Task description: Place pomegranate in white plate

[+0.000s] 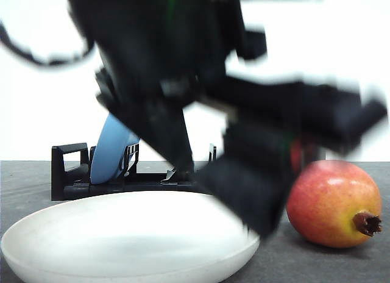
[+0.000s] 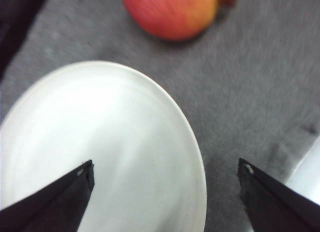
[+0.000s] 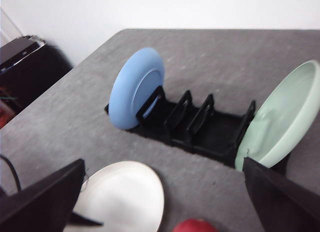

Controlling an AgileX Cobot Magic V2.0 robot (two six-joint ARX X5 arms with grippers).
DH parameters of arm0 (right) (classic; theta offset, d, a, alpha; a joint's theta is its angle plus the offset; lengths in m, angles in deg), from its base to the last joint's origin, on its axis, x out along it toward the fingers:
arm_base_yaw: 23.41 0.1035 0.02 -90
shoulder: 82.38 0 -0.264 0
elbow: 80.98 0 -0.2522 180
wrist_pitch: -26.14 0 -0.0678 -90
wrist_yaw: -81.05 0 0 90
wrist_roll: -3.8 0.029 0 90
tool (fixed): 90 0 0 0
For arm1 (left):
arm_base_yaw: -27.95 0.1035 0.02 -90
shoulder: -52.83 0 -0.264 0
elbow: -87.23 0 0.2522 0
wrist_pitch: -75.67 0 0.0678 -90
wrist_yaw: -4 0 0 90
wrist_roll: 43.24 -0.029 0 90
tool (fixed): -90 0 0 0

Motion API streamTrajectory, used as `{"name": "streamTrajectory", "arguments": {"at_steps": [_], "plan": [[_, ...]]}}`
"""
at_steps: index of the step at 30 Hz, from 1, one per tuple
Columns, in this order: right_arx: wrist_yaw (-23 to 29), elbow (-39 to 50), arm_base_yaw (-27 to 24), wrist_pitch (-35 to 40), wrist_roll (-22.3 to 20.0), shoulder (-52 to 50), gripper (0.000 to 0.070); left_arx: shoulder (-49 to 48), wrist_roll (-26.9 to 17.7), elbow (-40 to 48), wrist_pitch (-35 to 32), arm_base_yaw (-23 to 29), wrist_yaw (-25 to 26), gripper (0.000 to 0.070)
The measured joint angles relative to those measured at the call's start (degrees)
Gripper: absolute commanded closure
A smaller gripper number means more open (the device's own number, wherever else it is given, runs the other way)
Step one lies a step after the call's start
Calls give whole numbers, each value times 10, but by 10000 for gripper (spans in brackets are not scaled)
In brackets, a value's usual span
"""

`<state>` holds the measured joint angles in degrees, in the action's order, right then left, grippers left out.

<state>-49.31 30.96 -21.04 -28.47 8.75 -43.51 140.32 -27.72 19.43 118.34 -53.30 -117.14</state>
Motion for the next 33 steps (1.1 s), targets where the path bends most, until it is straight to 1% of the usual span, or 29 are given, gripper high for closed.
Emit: {"name": "streamTrajectory", "arguments": {"at_steps": [3, 6, 10, 12, 15, 19, 22, 23, 25, 30, 33], "plan": [[0, 0, 20, -17, 0, 12, 57, -44, 13, 0, 23, 0, 0, 132], [0, 0, 45, -43, 0, 29, 57, -100, 36, 0, 56, 0, 2, 131], [3, 0, 82, -92, 0, 65, 57, -184, 79, 0, 102, 0, 25, 132], [17, 0, 98, -115, 0, 87, 57, -225, 95, 0, 114, 0, 37, 133], [53, 0, 122, -140, 0, 127, 57, -287, 109, 0, 120, 0, 66, 134], [119, 0, 151, -151, 0, 183, 56, -357, 110, 0, 132, 0, 103, 141], [157, 0, 170, -151, 0, 228, 54, -395, 109, 0, 151, 0, 120, 141], [166, 0, 176, -151, 0, 242, 45, -405, 109, 0, 157, 0, 124, 141], [184, 0, 189, -151, 0, 272, 0, -427, 109, 0, 172, 0, 133, 141], [223, 0, 211, -146, 2, 343, 0, -472, 110, 0, 191, 0, 145, 141], [226, 0, 221, -126, 3, 380, 0, -496, 110, 0, 197, 0, 145, 142]]}}
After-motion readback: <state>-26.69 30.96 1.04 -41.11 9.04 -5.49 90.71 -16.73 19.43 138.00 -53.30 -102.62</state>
